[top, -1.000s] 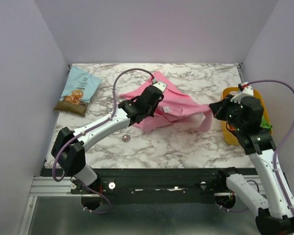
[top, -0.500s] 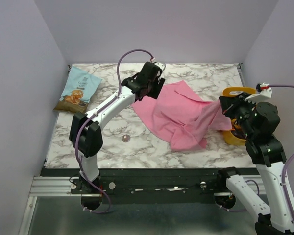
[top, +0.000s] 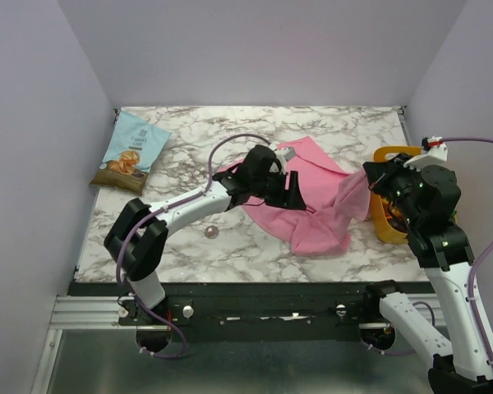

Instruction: Pin the brooch onto the clothing

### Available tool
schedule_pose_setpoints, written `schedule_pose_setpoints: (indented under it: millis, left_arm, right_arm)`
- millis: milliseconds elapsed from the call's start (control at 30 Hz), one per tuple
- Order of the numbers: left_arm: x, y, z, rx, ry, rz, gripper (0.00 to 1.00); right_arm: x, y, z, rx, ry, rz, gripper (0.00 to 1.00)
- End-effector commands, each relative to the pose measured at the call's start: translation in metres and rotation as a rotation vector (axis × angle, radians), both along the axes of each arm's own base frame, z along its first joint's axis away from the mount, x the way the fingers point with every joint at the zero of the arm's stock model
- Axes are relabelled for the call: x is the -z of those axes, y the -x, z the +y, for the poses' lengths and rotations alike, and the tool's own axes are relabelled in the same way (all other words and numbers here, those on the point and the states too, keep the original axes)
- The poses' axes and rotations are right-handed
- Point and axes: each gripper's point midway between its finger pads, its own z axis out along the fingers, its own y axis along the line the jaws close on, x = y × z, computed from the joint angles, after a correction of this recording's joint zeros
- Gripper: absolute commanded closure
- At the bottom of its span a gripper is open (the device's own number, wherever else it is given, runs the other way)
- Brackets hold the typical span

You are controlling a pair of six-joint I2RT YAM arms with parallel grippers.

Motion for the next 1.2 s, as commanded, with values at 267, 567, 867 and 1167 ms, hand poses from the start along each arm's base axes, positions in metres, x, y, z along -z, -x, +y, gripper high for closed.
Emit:
schedule_pose_setpoints:
  millis: [267, 567, 867, 1167]
  left_arm:
    - [0.056, 0.034, -0.078, 0.014, 0.088, 0.327, 0.41]
    - [0.089, 0.040, -0.093, 0.027, 0.012, 0.364, 0.36]
    - [0.108, 0.045, -0.108, 0.047, -0.095, 0.347, 0.37]
    - [0.119, 0.052, -0.113, 0.073, -0.093, 0.349, 0.80]
  right_arm:
    - [0.001, -0.003, -0.001, 0.006, 0.014, -0.016, 0.99]
    - [0.003, -0.002, -0.001, 0.004, 0.022, -0.015, 0.99]
    - [0.002, -0.001, -0.004, 0.014, 0.023, -0.023, 0.99]
    - [0.002, -0.001, -0.004, 0.016, 0.022, -0.026, 0.99]
